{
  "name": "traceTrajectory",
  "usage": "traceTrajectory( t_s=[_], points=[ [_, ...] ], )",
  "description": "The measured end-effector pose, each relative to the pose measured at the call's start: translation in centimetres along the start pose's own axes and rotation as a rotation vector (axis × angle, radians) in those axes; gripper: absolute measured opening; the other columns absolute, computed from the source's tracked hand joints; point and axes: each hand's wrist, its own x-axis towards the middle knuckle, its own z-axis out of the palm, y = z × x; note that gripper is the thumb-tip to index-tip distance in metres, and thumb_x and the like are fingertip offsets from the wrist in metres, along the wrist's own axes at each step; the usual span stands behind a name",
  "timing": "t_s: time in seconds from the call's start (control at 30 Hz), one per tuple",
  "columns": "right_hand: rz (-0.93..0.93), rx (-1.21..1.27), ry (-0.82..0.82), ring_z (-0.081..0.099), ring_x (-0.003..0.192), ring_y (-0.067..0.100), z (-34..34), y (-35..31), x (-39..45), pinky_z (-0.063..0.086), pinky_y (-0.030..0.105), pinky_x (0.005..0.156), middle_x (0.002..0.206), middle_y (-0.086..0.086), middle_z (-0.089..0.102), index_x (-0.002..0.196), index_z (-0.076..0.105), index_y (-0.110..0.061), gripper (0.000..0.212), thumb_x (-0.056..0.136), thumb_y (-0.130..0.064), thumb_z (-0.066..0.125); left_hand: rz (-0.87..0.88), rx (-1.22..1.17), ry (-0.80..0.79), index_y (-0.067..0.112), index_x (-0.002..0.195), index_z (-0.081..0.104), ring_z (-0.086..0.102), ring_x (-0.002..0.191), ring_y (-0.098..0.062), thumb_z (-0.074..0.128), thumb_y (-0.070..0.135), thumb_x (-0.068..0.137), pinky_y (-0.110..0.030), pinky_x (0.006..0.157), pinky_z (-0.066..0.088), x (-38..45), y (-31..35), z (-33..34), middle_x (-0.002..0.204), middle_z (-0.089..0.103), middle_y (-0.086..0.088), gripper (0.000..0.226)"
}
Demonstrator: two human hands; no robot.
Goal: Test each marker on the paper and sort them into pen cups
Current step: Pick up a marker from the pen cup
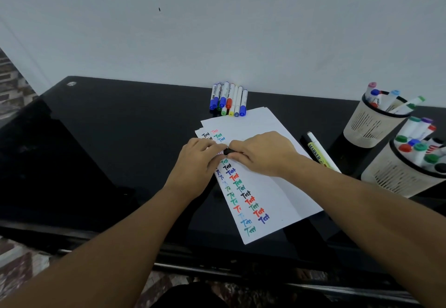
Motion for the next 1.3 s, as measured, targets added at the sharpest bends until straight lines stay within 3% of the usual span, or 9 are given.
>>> traceTrajectory(
  t_s=[0.27,0.53,0.63,0.77,0.87,0.97,1.07,1.17,1.3],
  points=[
    [-0.05,0.185,0.003,0.058,0.078,0.01,-0.1,-0.3,-0.6,0.052,0.034,0.075,0.091,-0.008,0.061,0.12,0.052,-0.03,0.031,0.11,-0.049,0.029,-0.027,-0.011,0.008,0.017,0.128,0.067,0.052,0.112,-0.019,0.064,0.024,0.099,-0.042,0.092,0.049,0.0,0.0,0.1,0.119,0.067,0.002,0.03],
    [-0.032,0.032,0.005,0.059,0.068,0.009,-0.3,0.0,-1.1,0.042,0.027,0.059,0.083,-0.009,0.063,0.12,0.05,-0.036,0.04,0.106,-0.061,0.021,-0.007,0.003,-0.009,0.014,0.128,0.068,0.053,0.113,-0.023,0.065,0.022,0.098,-0.043,0.092,0.049,0.0,0.3,0.1,0.118,0.07,-0.001,0.031],
    [-0.011,0.055,0.019,0.061,0.074,0.01,-0.2,0.1,-1.0,0.044,0.027,0.06,0.09,-0.007,0.066,0.134,0.049,-0.035,0.045,0.106,-0.061,0.024,-0.037,-0.004,-0.02,0.014,0.129,0.068,0.052,0.114,-0.021,0.063,0.024,0.1,-0.043,0.095,0.048,0.0,0.2,0.1,0.12,0.069,0.001,0.031],
    [0.068,0.377,0.128,0.061,0.075,0.015,-0.3,0.3,-1.0,0.051,0.035,0.068,0.104,0.003,0.066,0.153,0.023,-0.036,0.043,0.111,-0.039,0.031,-0.272,-0.007,0.029,0.015,0.128,0.065,0.047,0.119,-0.019,0.056,0.03,0.103,-0.036,0.1,0.042,0.2,-0.2,0.0,0.124,0.063,0.0,0.03],
    [0.152,0.617,0.174,0.064,0.089,0.017,-1.0,0.8,-0.7,0.051,0.033,0.079,0.109,0.002,0.063,0.137,0.046,-0.036,0.039,0.109,-0.013,0.033,-0.393,0.045,0.037,0.018,0.127,0.064,0.043,0.12,-0.019,0.055,0.034,0.103,-0.036,0.1,0.041,0.2,-0.3,0.0,0.127,0.056,0.001,0.031],
    [0.262,0.927,0.245,0.067,0.096,0.011,-1.1,0.6,-0.2,0.049,0.025,0.085,0.112,-0.005,0.066,0.113,0.068,-0.031,0.038,0.109,-0.014,0.034,-0.435,0.055,-0.051,0.025,0.148,0.046,0.033,0.138,-0.022,0.048,0.041,0.105,-0.041,0.113,0.034,0.5,-0.2,0.0,0.147,0.045,-0.002,0.047],
    [0.317,1.189,0.222,0.066,0.104,0.01,-1.0,0.6,0.2,0.051,0.029,0.096,0.117,-0.007,0.065,0.125,0.065,-0.033,0.044,0.105,-0.008,0.035,-0.344,0.094,-0.202,0.044,0.157,0.024,0.017,0.151,-0.023,0.037,0.052,0.105,-0.047,0.123,0.017,0.8,0.1,0.0,0.163,0.027,-0.002,0.055],
    [0.321,1.214,0.205,0.067,0.107,0.014,-0.7,0.6,0.3,0.054,0.03,0.094,0.118,-0.007,0.063,0.126,0.055,-0.04,0.049,0.101,0.001,0.048,-0.307,0.112,-0.258,0.049,0.151,0.037,0.015,0.152,-0.022,0.035,0.057,0.103,-0.046,0.123,0.011,0.9,-0.1,-0.1,0.165,0.024,-0.001,0.048],
    [0.341,1.238,0.326,0.073,0.083,0.013,0.3,-0.4,0.7,0.057,0.034,0.087,0.101,0.001,0.066,0.111,0.051,-0.029,0.013,0.105,-0.021,0.059,-0.322,0.133,-0.252,0.044,0.145,0.049,0.019,0.149,-0.019,0.036,0.06,0.102,-0.043,0.121,0.011,0.9,-0.1,0.0,0.161,0.03,0.003,0.048]
  ],
)
